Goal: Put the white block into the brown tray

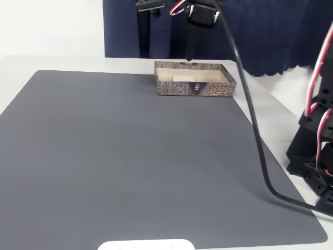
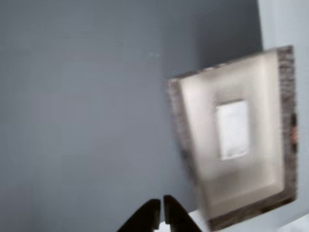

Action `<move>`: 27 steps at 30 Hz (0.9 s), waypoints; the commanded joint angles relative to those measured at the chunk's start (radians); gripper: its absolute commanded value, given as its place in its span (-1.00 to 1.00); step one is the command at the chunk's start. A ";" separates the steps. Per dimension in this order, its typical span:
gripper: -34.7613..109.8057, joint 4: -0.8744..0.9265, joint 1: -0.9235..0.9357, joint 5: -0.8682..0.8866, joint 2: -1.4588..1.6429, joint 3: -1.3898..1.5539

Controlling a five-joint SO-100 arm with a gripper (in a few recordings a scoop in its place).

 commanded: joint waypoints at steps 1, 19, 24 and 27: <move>-0.52 0.003 -0.089 0.067 0.181 0.094; -0.52 -0.141 -0.816 0.492 0.942 0.923; -0.52 -0.140 -0.874 0.554 1.184 1.089; -0.52 -0.149 -0.922 0.601 1.305 1.206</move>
